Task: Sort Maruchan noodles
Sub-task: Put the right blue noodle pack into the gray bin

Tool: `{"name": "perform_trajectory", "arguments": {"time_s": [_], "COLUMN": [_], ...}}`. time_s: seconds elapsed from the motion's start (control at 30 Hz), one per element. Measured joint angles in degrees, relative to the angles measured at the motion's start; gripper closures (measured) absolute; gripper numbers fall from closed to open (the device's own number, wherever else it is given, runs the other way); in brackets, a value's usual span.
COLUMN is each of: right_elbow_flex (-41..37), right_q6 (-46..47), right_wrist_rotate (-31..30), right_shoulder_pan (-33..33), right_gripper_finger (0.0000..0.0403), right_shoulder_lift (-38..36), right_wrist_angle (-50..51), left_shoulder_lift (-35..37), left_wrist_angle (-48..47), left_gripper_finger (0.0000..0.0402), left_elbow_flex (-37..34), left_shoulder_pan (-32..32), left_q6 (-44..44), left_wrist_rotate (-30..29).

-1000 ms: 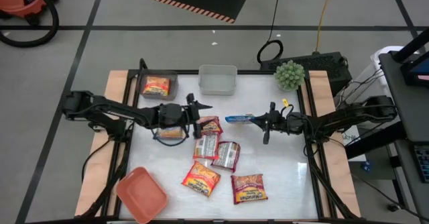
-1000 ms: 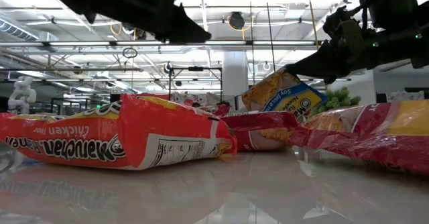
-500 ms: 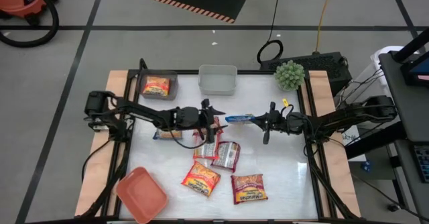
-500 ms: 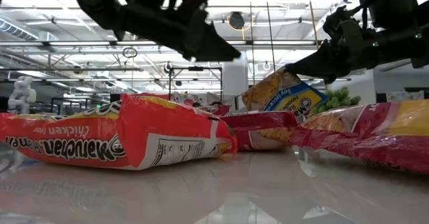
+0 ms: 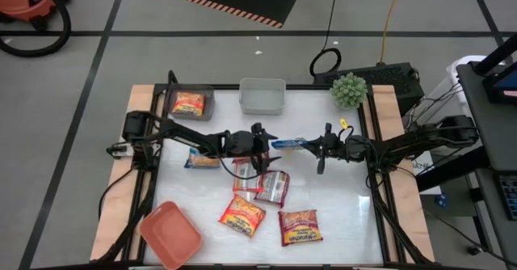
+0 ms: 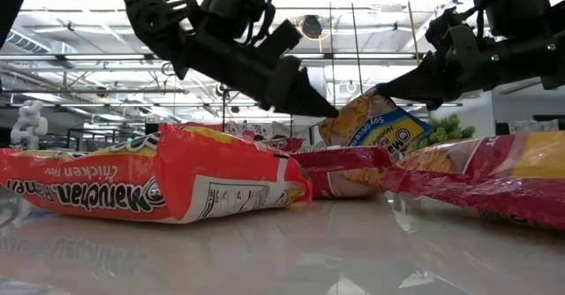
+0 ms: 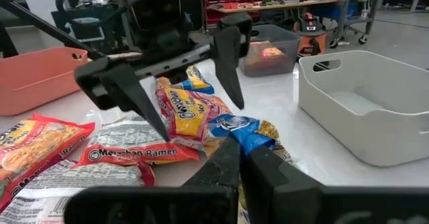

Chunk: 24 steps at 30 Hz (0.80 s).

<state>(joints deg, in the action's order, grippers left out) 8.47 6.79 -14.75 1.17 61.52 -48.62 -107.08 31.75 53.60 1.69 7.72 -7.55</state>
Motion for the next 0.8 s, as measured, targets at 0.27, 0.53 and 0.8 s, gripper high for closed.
{"name": "perform_trajectory", "arguments": {"time_s": [0.27, 0.53, 0.8], "right_elbow_flex": [0.0, 0.0, 0.0], "right_q6": [0.0, 0.0, 0.0], "right_wrist_rotate": [0.3, 1.6, 1.6], "right_shoulder_pan": [0.0, 0.1, 0.1], "right_gripper_finger": [0.0403, 0.0403, 0.0403], "right_shoulder_lift": [0.7, 0.7, 0.7], "right_wrist_angle": [0.1, -0.4, -0.4], "left_shoulder_lift": [-3.4, -6.4, -7.2], "left_wrist_angle": [4.7, 9.2, 10.4], "left_gripper_finger": [0.0039, 0.0039, 0.0085], "left_elbow_flex": [0.0, 0.0, 0.2], "left_shoulder_pan": [1.4, 1.6, 2.3], "left_q6": [-1.3, -1.1, -1.4], "left_wrist_rotate": [0.1, 3.0, 3.5]}}
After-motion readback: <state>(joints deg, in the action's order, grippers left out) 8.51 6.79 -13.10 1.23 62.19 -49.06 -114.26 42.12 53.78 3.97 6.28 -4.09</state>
